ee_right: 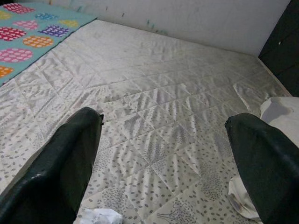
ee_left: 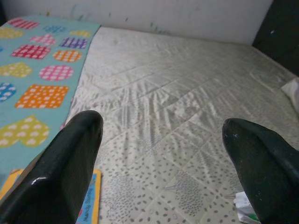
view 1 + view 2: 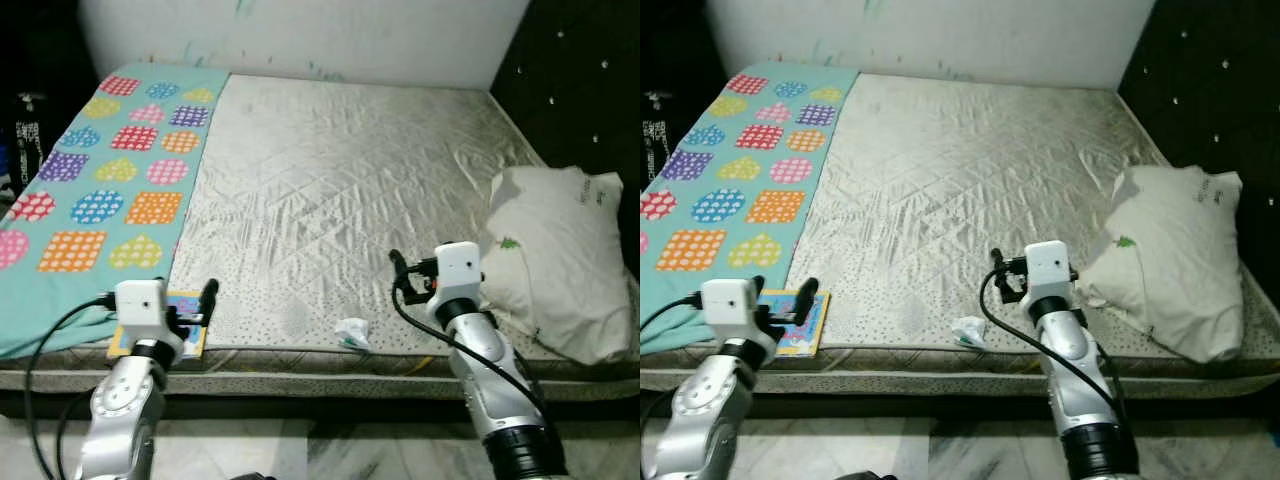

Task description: Clean up the room

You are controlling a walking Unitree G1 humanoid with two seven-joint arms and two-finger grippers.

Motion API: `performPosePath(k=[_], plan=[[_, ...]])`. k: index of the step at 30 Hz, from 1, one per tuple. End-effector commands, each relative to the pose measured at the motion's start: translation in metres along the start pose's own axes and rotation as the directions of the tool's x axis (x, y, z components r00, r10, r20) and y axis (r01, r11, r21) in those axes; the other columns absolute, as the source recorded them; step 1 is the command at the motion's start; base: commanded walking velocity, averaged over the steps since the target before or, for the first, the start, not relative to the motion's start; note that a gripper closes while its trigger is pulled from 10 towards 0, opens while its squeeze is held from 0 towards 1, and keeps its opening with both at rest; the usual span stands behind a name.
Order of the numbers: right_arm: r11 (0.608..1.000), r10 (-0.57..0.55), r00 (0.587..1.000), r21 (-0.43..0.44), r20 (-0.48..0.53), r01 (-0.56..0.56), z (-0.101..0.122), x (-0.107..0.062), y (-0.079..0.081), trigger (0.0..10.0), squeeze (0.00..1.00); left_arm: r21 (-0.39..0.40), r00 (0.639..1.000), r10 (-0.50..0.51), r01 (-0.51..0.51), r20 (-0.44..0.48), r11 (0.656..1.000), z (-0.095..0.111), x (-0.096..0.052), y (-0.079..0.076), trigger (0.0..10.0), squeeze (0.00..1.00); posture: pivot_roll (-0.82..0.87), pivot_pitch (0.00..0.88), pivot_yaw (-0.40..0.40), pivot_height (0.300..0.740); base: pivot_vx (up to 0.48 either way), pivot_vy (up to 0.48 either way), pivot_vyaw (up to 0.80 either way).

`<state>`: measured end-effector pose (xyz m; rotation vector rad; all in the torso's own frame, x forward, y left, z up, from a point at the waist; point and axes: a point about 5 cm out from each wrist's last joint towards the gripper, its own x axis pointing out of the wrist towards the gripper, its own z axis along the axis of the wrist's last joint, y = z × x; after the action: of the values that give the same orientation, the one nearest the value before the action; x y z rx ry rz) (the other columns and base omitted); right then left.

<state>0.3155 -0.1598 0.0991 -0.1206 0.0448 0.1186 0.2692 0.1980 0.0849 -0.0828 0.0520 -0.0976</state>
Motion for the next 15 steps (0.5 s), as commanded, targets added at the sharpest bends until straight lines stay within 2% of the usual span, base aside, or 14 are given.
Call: performPosePath(k=[1, 6, 15], plan=[[1.000, 0.006, 1.000, 0.011, 0.007, -0.006, 0.0025, 0.0019, -0.0004, 10.0, 0.00, 0.005, 1.000, -0.001, 0.001, -0.006, 1.000, -0.0003, -0.0001, 0.0039, 10.0, 0.00, 0.07, 0.053, -0.032, 0.740, 0.000, 0.000, 0.00], [1.000, 0.010, 1.000, 0.023, 0.006, -0.010, 0.0022, 0.0020, 0.0000, 10.0, 0.00, -0.036, 1.000, 0.020, -0.020, 0.009, 0.999, 0.0015, 0.0005, 0.0094, 10.0, 0.00, 0.07, 0.050, -0.033, 0.740, 0.000, 0.000, 0.00], [0.999, 0.018, 1.000, 0.036, 0.001, -0.018, 0.0018, 0.0023, 0.0003, 10.0, 0.00, -0.078, 1.000, 0.000, 0.002, 0.024, 0.997, -0.0002, -0.0023, 0.0028, 10.0, 0.00, 0.07, 0.058, -0.035, 0.740, 0.032, 0.000, -0.10]])
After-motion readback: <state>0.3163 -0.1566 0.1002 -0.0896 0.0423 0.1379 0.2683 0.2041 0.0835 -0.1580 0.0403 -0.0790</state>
